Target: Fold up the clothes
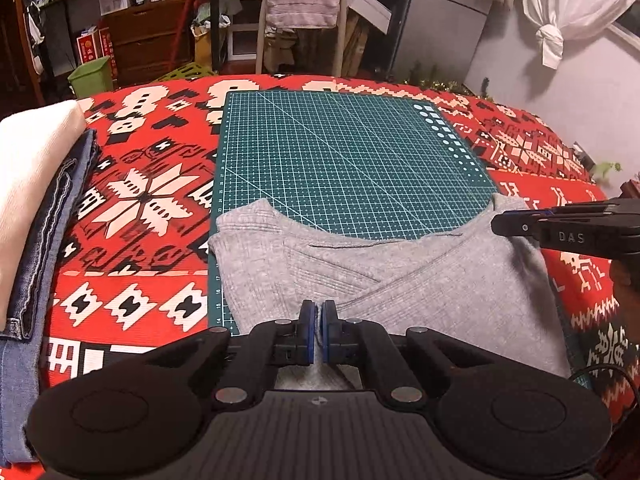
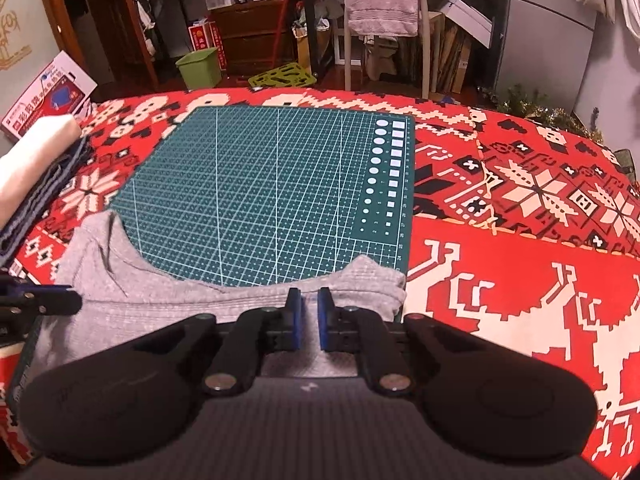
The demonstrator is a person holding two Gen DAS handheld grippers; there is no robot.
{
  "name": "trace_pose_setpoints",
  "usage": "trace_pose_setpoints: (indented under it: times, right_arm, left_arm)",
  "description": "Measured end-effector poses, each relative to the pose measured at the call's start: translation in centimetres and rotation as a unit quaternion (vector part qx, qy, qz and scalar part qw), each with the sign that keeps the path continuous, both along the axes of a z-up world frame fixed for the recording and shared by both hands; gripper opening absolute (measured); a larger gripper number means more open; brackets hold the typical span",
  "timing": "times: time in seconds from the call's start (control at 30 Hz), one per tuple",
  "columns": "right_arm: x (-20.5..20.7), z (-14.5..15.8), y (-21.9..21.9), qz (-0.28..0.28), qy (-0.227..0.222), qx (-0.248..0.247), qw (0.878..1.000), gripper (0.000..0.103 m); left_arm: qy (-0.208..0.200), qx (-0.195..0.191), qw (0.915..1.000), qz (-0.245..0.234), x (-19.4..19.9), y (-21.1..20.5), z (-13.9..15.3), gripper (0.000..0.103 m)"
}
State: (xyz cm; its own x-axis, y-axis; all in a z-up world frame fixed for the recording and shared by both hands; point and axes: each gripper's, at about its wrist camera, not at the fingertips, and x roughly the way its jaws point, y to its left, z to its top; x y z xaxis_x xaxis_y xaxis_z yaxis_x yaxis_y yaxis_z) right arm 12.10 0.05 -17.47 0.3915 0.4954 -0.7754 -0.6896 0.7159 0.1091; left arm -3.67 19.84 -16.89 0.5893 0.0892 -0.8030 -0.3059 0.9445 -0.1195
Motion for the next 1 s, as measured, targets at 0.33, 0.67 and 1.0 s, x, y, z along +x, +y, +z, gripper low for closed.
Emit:
trace_pose_setpoints:
  times: [0.33,0.67,1.0]
  right_arm:
    - [-5.1,4.2,-2.3,0.032,-0.016,0.015,0.999,0.011]
    - [-13.1,3.7,-4.4,0.074,0.027,0.015,0.997,0.011]
    - [-15.2,3.4,-5.1,0.075,0.039,0.017,0.996,0.011]
  left_arm:
    - [-0.02,-0.031,0.9993,0.007,-1.8,0.6,1.9,0.016]
    - [-0.001,-0.031,0.9942,-0.103,-7.6,-3.9,3.4,0.021]
    - [0.022,-0.016,0.9843,-0.174,-7.5,-7.7,0.8,0.022]
